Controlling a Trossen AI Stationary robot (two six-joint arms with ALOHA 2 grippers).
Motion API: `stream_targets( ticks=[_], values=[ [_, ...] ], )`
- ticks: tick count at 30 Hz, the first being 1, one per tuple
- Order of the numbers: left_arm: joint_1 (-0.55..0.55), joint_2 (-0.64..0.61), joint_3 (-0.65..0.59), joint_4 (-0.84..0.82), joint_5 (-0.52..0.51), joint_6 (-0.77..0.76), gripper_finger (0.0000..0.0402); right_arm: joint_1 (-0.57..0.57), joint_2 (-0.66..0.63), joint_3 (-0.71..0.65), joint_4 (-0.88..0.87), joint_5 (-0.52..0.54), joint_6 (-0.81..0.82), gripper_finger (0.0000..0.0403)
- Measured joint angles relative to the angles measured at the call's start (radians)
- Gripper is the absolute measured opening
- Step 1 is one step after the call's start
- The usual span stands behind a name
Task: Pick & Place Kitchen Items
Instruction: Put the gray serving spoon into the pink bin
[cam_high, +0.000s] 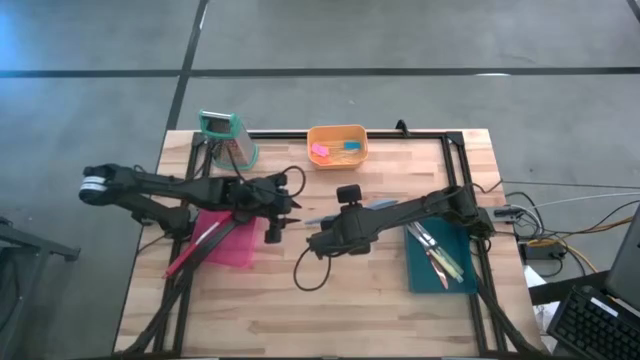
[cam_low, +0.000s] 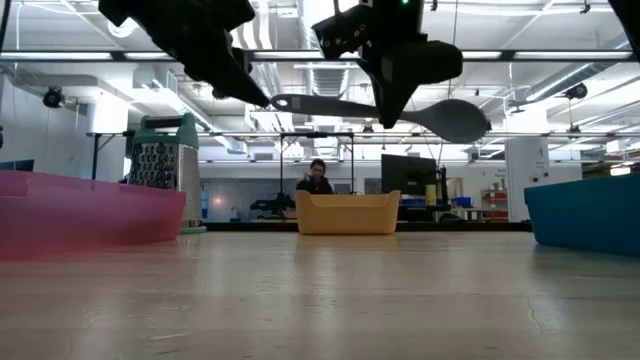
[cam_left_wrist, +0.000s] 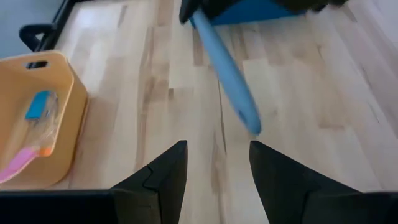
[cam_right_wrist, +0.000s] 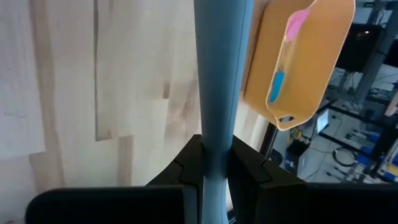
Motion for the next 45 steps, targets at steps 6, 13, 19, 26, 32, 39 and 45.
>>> stream_targets(
  ticks=[6,13,19,26,32,39,45],
  values=[
    [-0.003,0.038,0.033,0.009,0.011,-0.022,0.0179,-0.015,-0.001,0.0,0.0,0.06,-0.017,0.0034],
    [-0.003,0.08,0.05,0.012,0.016,-0.025,0.0179,-0.035,-0.002,0.002,0.003,0.092,-0.021,0.0034],
    [-0.003,0.101,0.064,0.017,0.016,-0.02,0.0179,-0.039,-0.002,0.002,0.024,0.091,-0.04,0.0034],
    [-0.003,0.129,0.079,0.066,0.016,-0.011,0.0179,-0.036,-0.002,0.002,0.101,0.081,-0.099,0.0034],
    [-0.003,0.148,0.079,0.079,0.013,0.007,0.0179,-0.029,-0.002,0.003,0.119,0.08,-0.111,0.0034],
    [0.002,0.148,0.079,0.101,0.01,0.011,0.0158,-0.023,-0.002,0.004,0.13,0.08,-0.128,0.0034],
    [0.008,0.151,0.079,0.095,-0.01,-0.003,0.0083,-0.023,-0.002,0.004,0.136,0.072,-0.121,0.0034]
  ],
)
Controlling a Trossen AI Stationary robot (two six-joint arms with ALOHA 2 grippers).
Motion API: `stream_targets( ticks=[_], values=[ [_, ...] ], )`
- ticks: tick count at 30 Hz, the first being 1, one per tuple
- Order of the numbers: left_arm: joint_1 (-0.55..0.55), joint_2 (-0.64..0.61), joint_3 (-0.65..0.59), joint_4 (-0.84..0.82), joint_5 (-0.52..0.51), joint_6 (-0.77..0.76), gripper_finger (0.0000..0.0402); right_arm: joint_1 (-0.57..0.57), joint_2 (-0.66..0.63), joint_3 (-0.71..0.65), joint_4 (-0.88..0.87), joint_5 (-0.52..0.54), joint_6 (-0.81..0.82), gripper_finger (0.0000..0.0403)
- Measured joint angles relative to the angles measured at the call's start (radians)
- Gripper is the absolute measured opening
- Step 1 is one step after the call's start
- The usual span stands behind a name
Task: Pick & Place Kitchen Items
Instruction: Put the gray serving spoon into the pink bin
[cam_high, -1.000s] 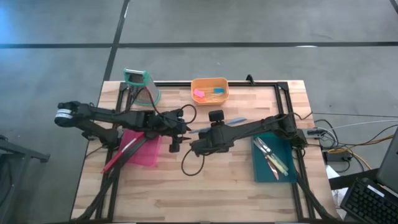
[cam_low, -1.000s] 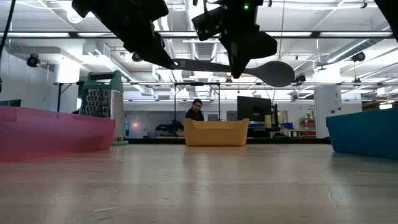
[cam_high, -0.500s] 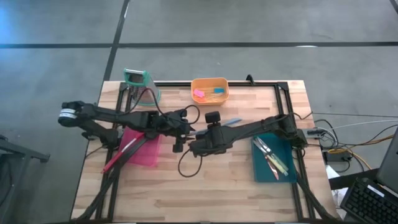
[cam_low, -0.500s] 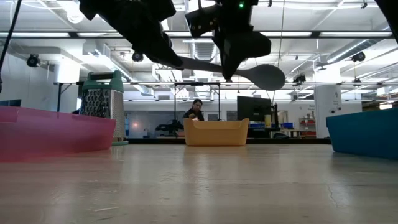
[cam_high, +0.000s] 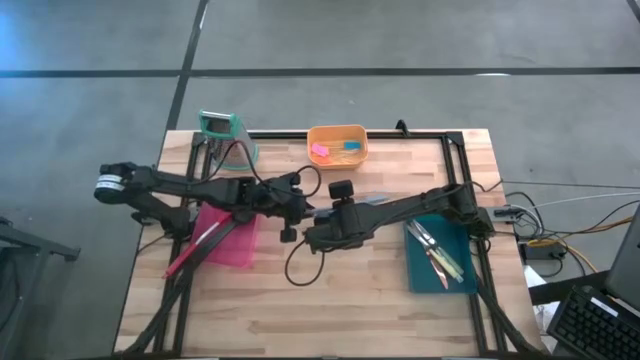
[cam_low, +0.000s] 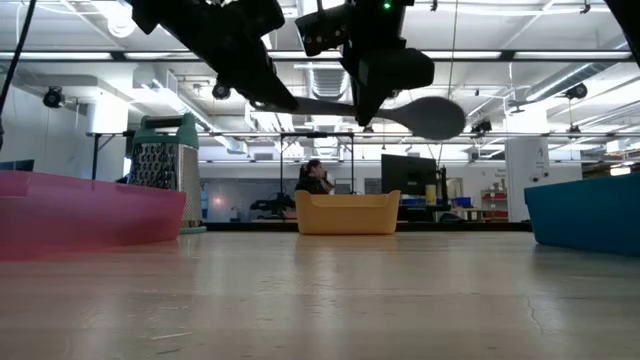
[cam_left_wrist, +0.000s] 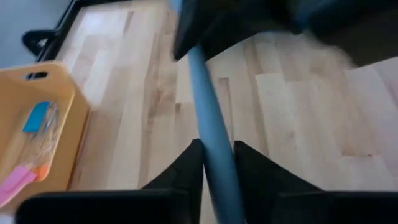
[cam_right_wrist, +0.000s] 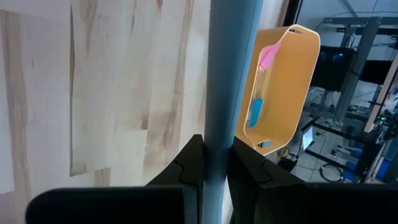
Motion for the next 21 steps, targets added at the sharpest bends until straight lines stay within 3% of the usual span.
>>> stream_targets(
  ticks=[2,21],
  values=[
    [0.002,0.006,-0.001,-0.003,-0.011,-0.015,0.0061,0.0,-0.001,0.0,-0.001,-0.003,0.002,0.0034],
    [0.007,0.022,-0.001,-0.014,-0.029,-0.028,0.0061,0.001,-0.001,0.0,0.004,0.008,-0.007,0.0034]
  ],
)
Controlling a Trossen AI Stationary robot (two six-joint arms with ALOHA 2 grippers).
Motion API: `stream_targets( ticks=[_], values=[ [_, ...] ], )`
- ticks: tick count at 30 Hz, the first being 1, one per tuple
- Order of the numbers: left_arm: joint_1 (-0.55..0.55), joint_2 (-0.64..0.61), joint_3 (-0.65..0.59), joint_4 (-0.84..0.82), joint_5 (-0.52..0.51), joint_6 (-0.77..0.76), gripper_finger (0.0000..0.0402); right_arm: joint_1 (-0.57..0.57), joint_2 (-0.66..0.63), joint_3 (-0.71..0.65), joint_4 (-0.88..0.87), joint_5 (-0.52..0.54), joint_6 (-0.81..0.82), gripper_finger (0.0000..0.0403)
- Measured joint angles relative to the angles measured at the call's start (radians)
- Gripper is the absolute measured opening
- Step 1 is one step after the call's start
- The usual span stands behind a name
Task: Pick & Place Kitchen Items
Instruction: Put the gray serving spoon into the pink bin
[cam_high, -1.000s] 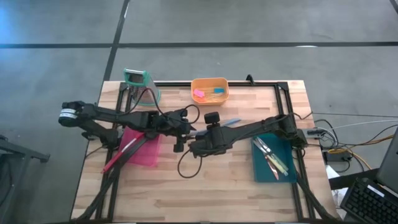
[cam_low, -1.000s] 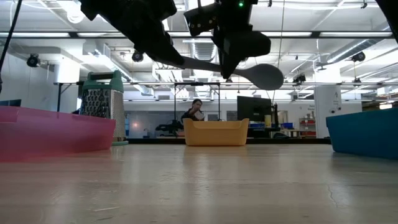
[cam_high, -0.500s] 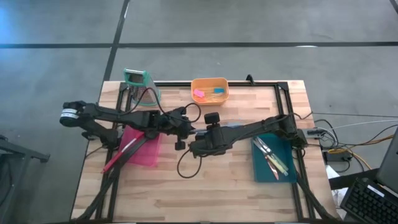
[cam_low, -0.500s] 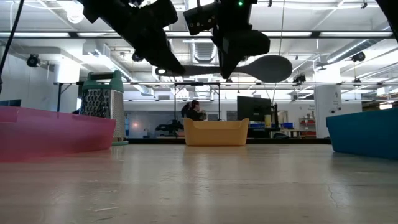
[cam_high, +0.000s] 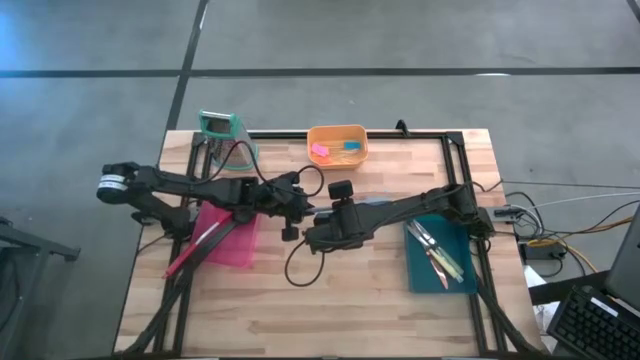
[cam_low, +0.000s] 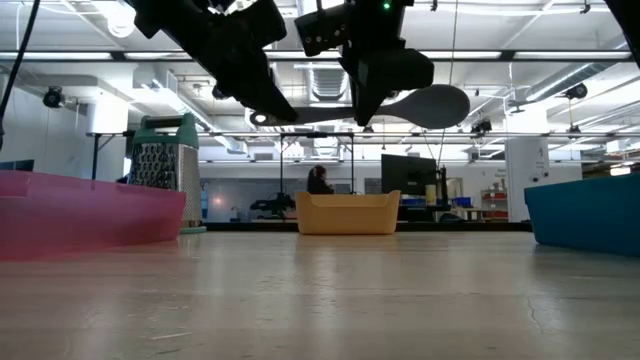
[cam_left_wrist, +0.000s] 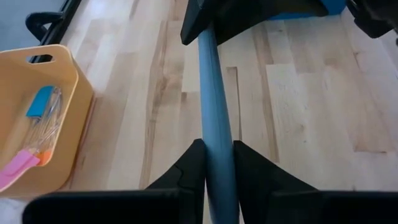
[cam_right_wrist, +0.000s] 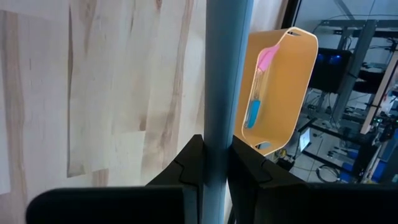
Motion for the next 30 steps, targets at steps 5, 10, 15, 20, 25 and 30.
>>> stream_targets(
  ticks=[5,10,15,20,25,30],
  values=[
    [0.0,0.0,0.0,0.001,0.0,0.0,0.0061,0.0,0.0,0.0,0.0,0.0,0.012,0.0034],
    [-0.001,-0.001,0.0,0.008,0.011,0.004,0.0061,0.002,0.0,0.005,0.014,0.004,0.07,0.0095],
    [-0.001,-0.006,0.0,0.006,0.01,0.004,0.0061,0.0,0.0,0.042,0.01,0.006,0.07,0.0167],
    [-0.002,-0.038,0.0,-0.047,-0.044,0.003,0.0061,0.012,-0.006,0.126,-0.002,0.007,0.078,0.0203],
    [-0.001,-0.116,0.0,-0.183,-0.164,-0.047,0.0061,0.046,-0.049,0.252,-0.025,0.008,0.087,0.0207],
    [-0.009,-0.216,0.0,-0.353,-0.237,-0.135,0.0061,0.073,-0.121,0.327,-0.056,0.005,0.162,0.0189]
  ],
)
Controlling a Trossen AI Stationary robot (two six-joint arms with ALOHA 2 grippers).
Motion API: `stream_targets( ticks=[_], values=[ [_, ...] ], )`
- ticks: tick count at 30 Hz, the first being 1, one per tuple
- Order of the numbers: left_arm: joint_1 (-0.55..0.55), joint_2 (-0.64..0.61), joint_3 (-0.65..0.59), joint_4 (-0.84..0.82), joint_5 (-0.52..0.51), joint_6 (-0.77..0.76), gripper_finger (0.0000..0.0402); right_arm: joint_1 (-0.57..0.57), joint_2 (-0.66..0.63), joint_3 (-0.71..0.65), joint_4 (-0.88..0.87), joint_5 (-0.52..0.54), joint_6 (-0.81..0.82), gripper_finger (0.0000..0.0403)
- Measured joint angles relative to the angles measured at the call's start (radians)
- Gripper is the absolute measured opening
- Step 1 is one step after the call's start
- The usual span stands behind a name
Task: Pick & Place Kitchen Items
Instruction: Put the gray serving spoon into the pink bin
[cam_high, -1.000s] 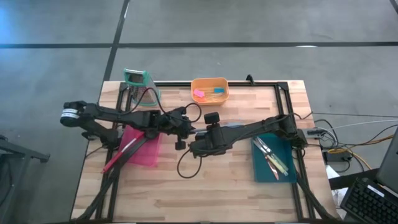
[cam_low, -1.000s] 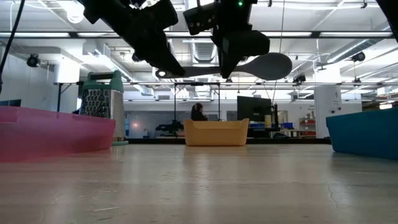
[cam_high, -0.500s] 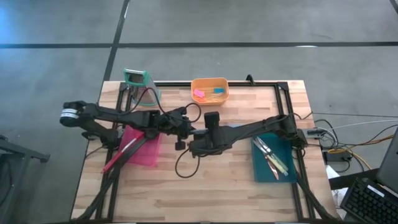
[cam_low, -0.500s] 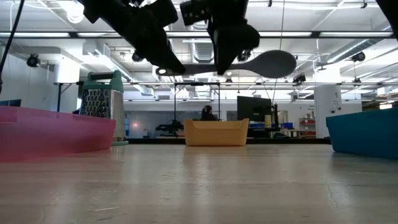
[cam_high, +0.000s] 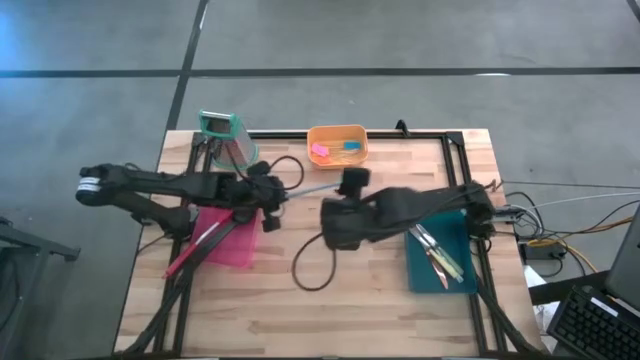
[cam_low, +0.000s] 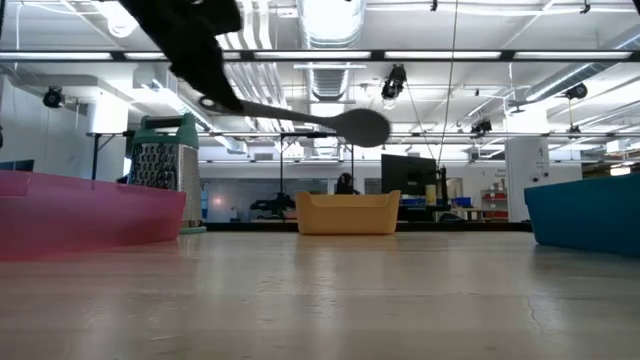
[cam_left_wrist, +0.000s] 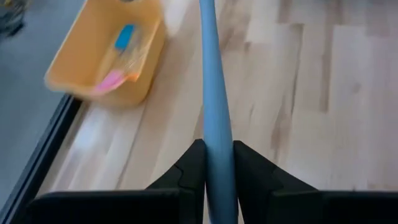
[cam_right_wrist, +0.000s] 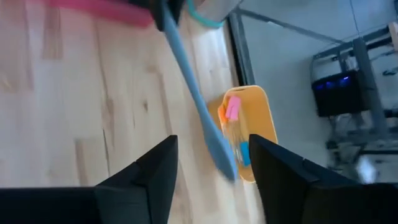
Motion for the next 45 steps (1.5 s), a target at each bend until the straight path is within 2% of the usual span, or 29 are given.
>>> stream_targets(
  ticks=[6,14,24,29,34,39,45],
  values=[
    [-0.065,-0.122,-0.003,-0.255,-0.088,-0.184,0.0061,0.007,-0.132,-0.035,-0.017,-0.001,0.123,0.0162],
    [-0.228,-0.242,0.032,-0.507,-0.102,-0.492,0.0061,0.005,-0.257,-0.148,-0.011,-0.001,0.157,0.0128],
    [-0.461,-0.22,0.184,-0.887,-0.095,-1.057,0.0061,-0.001,-0.304,-0.3,0.001,0.097,0.057,0.0089],
    [-0.617,-0.191,0.261,-0.91,-0.072,-1.319,0.0061,-0.023,-0.309,-0.358,0.001,0.102,-0.008,0.007],
    [-0.782,-0.145,0.29,-0.925,-0.028,-1.566,0.0061,-0.049,-0.324,-0.423,-0.001,0.103,-0.036,0.0059],
    [-0.91,-0.111,0.292,-1.049,-0.027,-1.786,0.0061,-0.071,-0.356,-0.49,0.002,0.103,-0.041,0.0056],
    [-1.012,-0.104,0.284,-1.04,-0.119,-1.939,0.0061,-0.074,-0.398,-0.561,0.005,0.102,0.004,0.0069]
  ],
)
